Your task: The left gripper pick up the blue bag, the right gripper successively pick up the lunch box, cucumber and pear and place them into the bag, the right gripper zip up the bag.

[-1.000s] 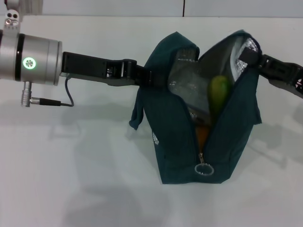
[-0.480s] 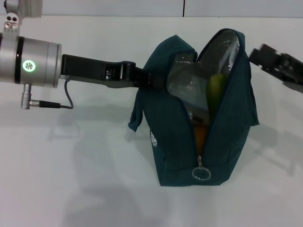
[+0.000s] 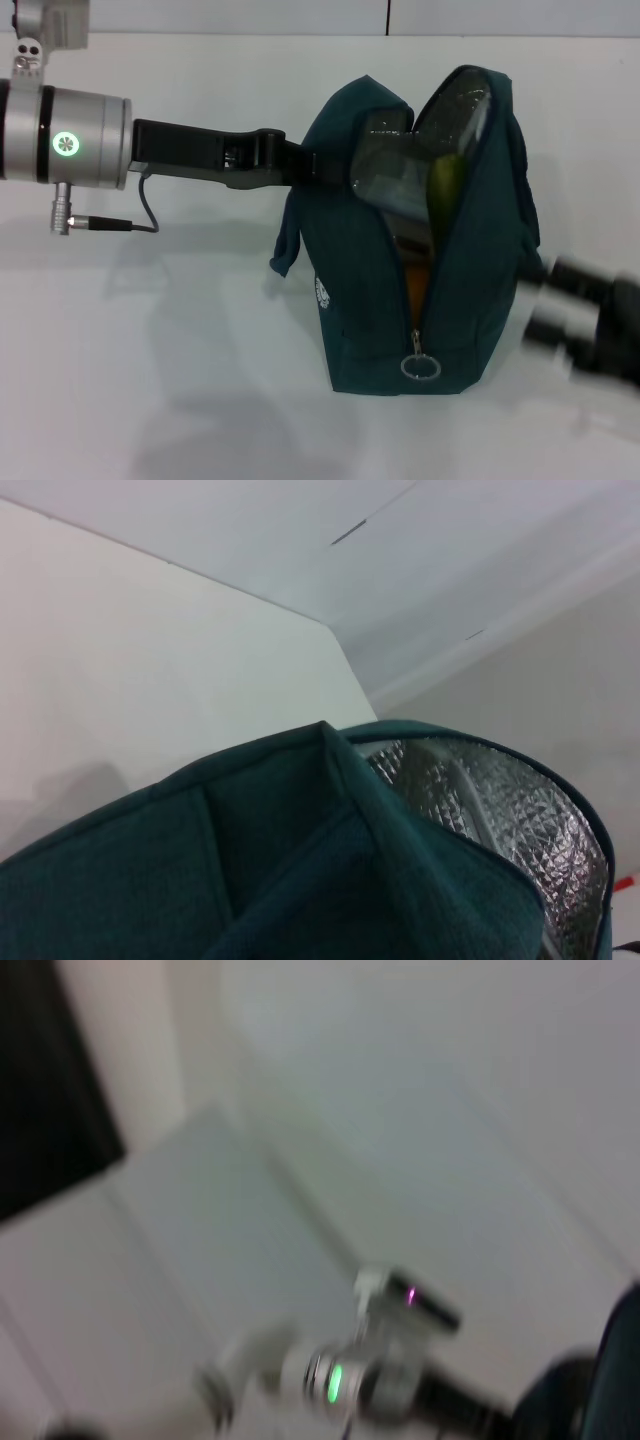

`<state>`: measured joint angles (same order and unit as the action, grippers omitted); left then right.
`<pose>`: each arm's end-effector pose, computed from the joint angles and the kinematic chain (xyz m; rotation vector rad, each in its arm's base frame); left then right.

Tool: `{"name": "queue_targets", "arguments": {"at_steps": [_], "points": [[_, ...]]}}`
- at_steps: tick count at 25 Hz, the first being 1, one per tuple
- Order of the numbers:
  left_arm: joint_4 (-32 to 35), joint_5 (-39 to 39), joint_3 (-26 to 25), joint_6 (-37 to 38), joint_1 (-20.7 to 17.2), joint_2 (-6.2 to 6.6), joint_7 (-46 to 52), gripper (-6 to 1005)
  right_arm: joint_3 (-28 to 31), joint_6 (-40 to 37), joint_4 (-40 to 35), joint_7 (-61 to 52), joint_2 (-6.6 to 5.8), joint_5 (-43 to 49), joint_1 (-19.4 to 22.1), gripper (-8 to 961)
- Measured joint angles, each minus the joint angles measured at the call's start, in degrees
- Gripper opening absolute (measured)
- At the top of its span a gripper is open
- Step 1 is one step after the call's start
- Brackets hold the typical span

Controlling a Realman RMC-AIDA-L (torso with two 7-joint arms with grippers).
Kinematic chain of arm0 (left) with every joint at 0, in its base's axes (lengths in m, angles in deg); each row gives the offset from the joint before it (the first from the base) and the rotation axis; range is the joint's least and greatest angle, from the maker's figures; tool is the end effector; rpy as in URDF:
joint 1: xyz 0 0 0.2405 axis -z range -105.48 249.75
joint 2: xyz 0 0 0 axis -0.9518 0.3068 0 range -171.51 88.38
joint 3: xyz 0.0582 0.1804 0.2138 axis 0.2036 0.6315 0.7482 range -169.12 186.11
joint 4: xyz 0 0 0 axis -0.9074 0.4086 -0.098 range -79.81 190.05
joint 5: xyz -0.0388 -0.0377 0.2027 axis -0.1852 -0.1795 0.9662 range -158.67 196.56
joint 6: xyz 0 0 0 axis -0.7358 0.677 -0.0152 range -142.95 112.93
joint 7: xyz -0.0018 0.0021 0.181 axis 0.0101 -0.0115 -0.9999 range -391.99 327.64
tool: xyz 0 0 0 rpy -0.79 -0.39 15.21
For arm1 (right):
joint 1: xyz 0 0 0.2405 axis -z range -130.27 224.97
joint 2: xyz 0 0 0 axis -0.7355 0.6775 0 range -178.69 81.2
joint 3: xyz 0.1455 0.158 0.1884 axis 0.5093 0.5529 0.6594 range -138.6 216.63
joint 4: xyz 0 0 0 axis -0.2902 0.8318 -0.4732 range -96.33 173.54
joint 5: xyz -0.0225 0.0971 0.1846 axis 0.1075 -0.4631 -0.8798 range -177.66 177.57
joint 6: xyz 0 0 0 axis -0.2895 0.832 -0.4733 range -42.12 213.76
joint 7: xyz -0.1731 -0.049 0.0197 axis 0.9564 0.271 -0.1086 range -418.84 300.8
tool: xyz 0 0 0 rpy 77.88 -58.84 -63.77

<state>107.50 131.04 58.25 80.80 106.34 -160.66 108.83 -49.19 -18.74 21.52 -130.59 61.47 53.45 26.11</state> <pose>-0.1993 0.3675 -0.0304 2.5107 1.6254 0.6641 0.2616 0.2650 -0.0296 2.6573 -0.8135 -1.4453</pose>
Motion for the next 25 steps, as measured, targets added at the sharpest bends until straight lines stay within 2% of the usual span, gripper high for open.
{"name": "queue_targets", "arguments": {"at_steps": [6, 12, 15, 25], "points": [[0.0, -0.16, -0.01, -0.1, 0.17, 0.06, -0.03, 49, -0.02, 0.17, 0.67, 13.66, 1.54, 11.18, 1.89, 795], [0.0, -0.21, -0.01, -0.11, 0.22, -0.09, -0.03, 49, -0.2, 8.27, 0.75, 18.17, 4.21, 12.89, 3.33, 795], [0.0, -0.34, 0.11, -0.1, 0.23, -0.2, -0.03, 49, -0.71, 12.16, 0.74, 18.25, 4.97, 12.93, 2.99, 796], [0.0, -0.88, 0.43, 0.14, 0.01, -0.26, -0.05, 50, -1.9, 15.13, 0.41, 17.96, 5.24, 12.45, 2.03, 776]]}}
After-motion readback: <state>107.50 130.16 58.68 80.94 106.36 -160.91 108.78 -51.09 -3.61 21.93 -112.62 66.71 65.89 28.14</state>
